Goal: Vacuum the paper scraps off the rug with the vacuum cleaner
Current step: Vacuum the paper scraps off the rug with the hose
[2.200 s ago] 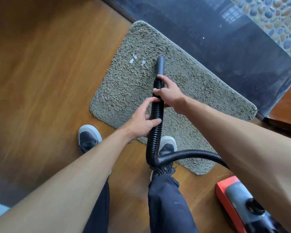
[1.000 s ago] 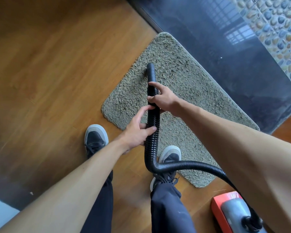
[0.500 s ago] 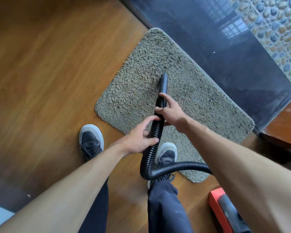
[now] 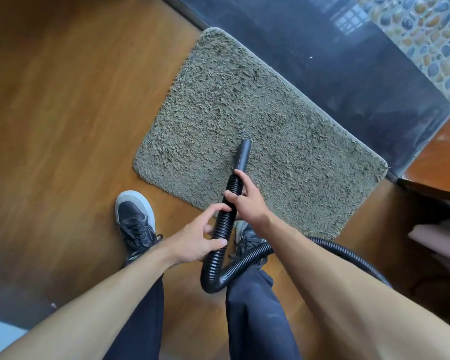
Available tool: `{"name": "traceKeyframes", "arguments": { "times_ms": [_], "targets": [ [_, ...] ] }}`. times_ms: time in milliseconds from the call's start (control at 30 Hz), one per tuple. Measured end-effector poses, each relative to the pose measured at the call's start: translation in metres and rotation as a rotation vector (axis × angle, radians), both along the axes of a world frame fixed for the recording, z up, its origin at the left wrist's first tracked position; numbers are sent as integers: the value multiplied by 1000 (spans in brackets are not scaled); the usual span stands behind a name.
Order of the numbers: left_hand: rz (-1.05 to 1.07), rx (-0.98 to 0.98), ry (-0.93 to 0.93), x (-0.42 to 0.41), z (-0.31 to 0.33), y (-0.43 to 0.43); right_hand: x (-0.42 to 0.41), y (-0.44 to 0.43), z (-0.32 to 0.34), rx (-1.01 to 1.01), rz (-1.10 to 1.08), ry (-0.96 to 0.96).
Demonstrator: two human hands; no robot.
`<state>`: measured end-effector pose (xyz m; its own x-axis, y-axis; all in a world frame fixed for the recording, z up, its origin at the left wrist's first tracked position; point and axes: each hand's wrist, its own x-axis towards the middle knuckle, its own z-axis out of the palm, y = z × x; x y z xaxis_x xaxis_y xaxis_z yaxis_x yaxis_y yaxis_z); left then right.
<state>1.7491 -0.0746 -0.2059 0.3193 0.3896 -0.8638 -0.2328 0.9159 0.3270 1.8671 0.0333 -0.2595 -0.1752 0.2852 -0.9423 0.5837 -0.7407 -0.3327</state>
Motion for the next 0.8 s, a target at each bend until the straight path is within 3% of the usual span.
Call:
{"name": "traceKeyframes", "arguments": {
  "times_ms": [267,600,800],
  "targets": [
    [-61,28,27,21,13,8,29,-2,15,-50,-124,-8],
    [-122,178,119,50,29,58,59,53,35,65,-110,32],
    [-330,284,186,61,30,91,81,70,42,143,-136,7]
  ]
}}
